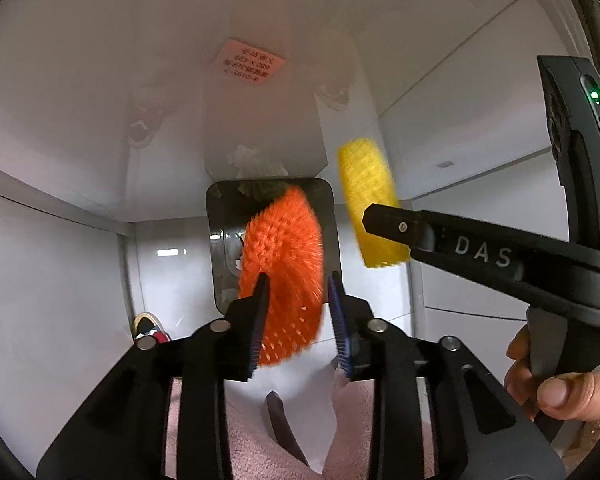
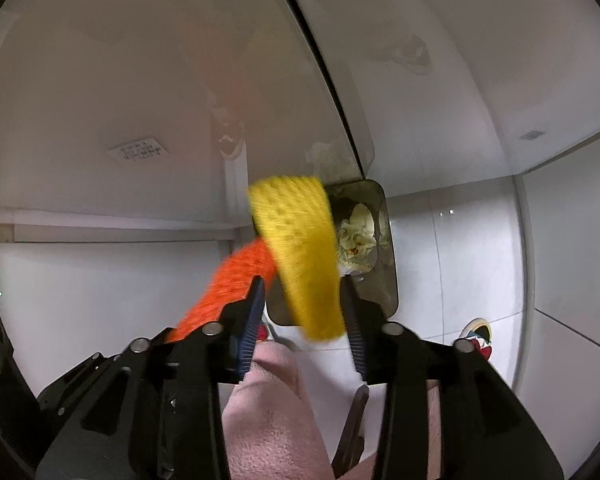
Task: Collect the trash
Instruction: 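Open both tools to drop the foam nets into the bin, then grasp the white plastic bag with the left tool while the right grasps a foil ball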
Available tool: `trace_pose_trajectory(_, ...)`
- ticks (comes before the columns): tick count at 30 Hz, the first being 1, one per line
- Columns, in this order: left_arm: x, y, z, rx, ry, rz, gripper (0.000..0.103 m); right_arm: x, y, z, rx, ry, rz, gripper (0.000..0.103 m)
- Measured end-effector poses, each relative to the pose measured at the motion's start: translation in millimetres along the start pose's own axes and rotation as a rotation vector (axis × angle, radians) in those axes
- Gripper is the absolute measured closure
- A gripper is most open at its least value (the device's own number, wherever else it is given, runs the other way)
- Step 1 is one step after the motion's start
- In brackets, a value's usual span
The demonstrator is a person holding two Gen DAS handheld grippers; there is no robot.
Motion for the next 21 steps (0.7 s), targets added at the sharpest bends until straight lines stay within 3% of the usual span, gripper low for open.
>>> trace_pose_trajectory(6, 0.8, 10.5, -0.2, 0.000, -0.003, -0.015, 0.051, -2.7, 10.4, 0.6, -0.005, -0.003, -0.021, 0.049)
trace_pose_trajectory(11, 0.3, 34.9, 3.7, -0.020, -0.010, -0.051, 0.032, 2.7, 35.4, 4.9, 0.044, 0.042, -0.038, 0.023)
trace_pose_trajectory(15, -4.4, 66.5, 7.4, -0.040, -0.012, -0.096, 0.010, 8.1, 70.5, 12.4, 0.071, 0.087, -0.081, 0.012)
trace_pose_trajectory(21, -9.2, 132.1, 11.0, -0.062, -0.029, -0.208, 0.008, 8.5, 139.8, 35.4, 0.074, 0.198, -0.187, 0.009)
Point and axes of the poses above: each gripper's, at about its wrist camera, not at the fingertips, and y roughly against the way its jaws point, z to its left, x to its underside, the point moved 2 cm from there along -y, roughly the way its jaws point, and after that the axes turned 8 degrees about -x, right-handed, at the moved point
